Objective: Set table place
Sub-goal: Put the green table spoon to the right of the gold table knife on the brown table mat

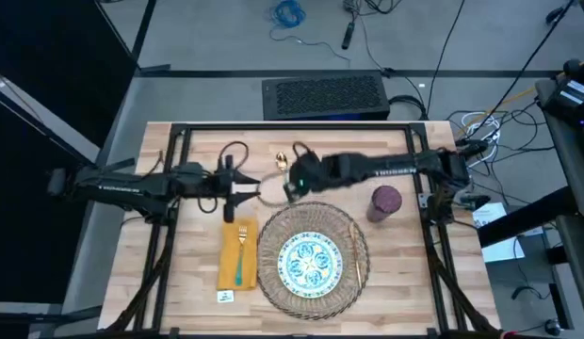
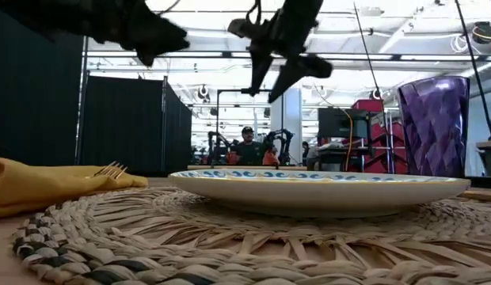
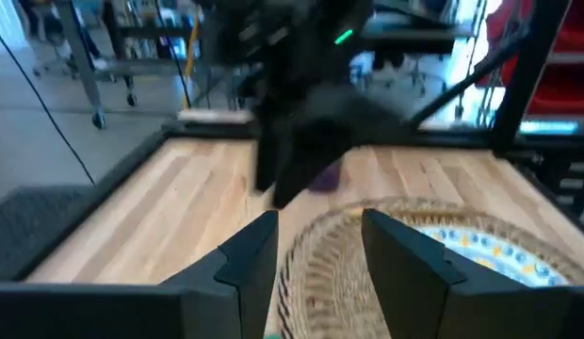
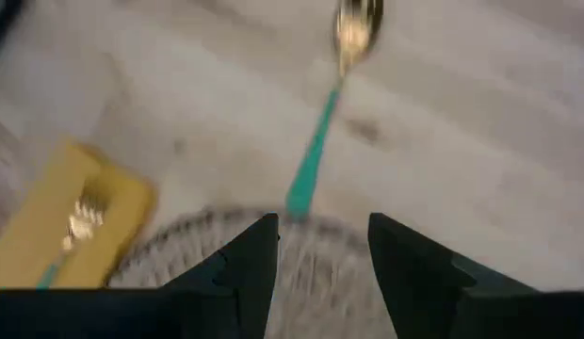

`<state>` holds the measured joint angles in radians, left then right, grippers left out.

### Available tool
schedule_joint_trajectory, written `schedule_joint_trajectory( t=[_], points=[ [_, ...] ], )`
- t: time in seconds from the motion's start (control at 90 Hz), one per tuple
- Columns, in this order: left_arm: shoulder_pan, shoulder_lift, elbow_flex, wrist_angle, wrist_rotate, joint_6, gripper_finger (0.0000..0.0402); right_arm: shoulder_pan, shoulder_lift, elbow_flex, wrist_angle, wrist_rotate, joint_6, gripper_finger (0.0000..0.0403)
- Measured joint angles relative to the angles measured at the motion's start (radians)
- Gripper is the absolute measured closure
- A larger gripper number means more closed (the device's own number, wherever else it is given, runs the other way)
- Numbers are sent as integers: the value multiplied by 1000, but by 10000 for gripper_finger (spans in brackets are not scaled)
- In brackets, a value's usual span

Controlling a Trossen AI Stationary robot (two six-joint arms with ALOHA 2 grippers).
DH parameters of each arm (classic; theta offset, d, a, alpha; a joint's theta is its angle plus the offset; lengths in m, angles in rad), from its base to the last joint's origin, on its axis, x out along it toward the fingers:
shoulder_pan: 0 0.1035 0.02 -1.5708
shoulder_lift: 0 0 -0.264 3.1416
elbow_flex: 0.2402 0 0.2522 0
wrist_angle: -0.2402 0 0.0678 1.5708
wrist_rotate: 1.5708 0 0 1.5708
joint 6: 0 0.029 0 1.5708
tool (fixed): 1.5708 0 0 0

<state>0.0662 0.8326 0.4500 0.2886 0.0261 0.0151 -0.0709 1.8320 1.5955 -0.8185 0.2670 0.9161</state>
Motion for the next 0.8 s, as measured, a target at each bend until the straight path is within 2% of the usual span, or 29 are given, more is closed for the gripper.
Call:
schedule_joint_trajectory(
  t=[0.2, 0.378, 0.522, 0.8],
  points=[
    [0, -196, 0, -120, -21, 25, 261, -70, 13, 0, 87, -17, -97, 250],
    [0, -313, 0, -187, -72, 25, 261, -105, 128, 0, 227, -126, -151, 250],
    [0, -348, 0, -221, -72, 20, 261, -131, 205, -1, 291, -189, -158, 250],
    [0, -358, 0, -280, -88, 24, 261, -155, 317, -2, 300, -195, -151, 250]
  ],
)
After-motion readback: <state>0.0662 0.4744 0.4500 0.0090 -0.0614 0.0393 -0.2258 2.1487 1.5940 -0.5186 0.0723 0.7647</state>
